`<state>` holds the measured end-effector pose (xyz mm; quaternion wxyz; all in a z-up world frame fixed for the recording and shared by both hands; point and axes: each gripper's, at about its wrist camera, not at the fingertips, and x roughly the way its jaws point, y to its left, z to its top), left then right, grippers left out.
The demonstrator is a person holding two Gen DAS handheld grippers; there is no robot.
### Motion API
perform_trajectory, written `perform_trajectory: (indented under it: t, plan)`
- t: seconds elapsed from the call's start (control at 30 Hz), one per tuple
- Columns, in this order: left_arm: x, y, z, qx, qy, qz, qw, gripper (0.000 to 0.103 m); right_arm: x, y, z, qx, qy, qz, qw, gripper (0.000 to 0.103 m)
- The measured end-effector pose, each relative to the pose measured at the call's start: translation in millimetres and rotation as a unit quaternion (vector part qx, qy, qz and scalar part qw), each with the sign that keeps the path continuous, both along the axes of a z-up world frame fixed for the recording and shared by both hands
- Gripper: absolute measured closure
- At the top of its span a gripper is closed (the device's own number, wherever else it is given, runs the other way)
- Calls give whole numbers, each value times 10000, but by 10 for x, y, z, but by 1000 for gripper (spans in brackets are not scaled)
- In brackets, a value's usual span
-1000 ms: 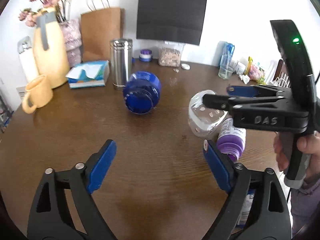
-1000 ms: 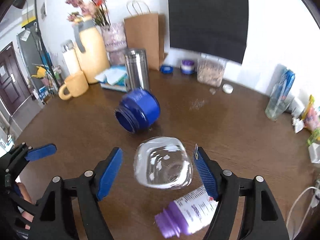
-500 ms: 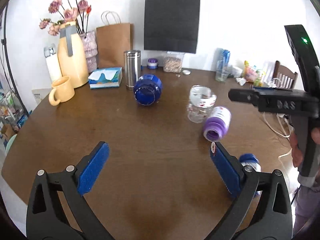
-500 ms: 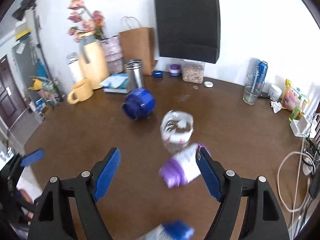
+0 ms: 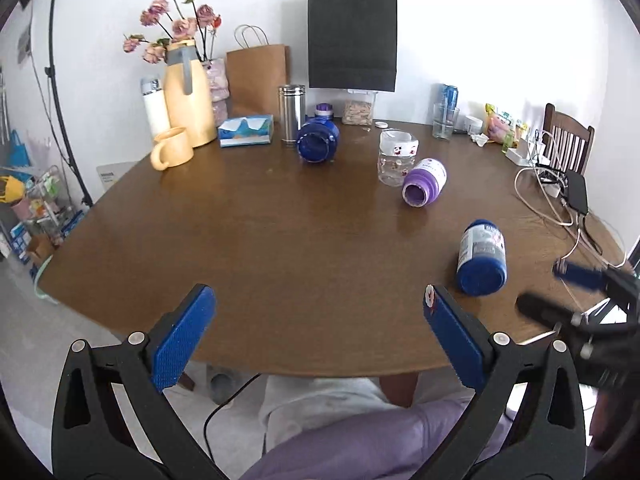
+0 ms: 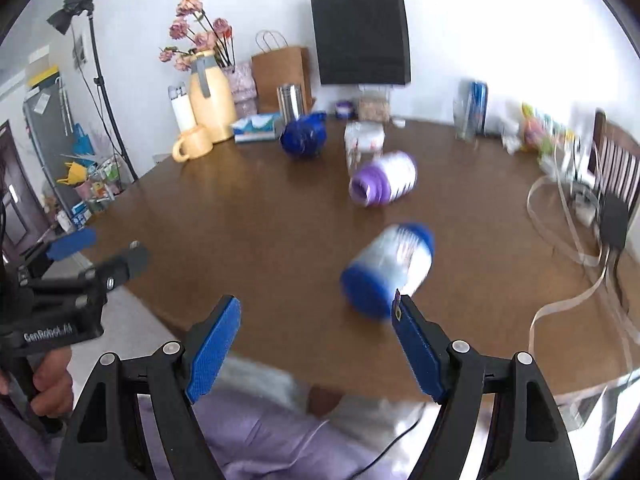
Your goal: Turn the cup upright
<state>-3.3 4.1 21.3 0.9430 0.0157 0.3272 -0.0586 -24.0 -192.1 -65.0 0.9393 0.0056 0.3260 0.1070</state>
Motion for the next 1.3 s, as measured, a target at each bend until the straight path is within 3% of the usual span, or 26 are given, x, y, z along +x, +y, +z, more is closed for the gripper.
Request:
perform_trajectory:
  t: [0.43, 1.3]
  plan:
    - [-144, 26, 37, 116, -285, 135, 9994, 0, -23, 10, 33, 16, -185, -223, 9996, 21]
    - [-144, -22, 33, 146, -242, 139, 9995, 0, -69, -6, 43, -11, -264, -198, 9995, 21]
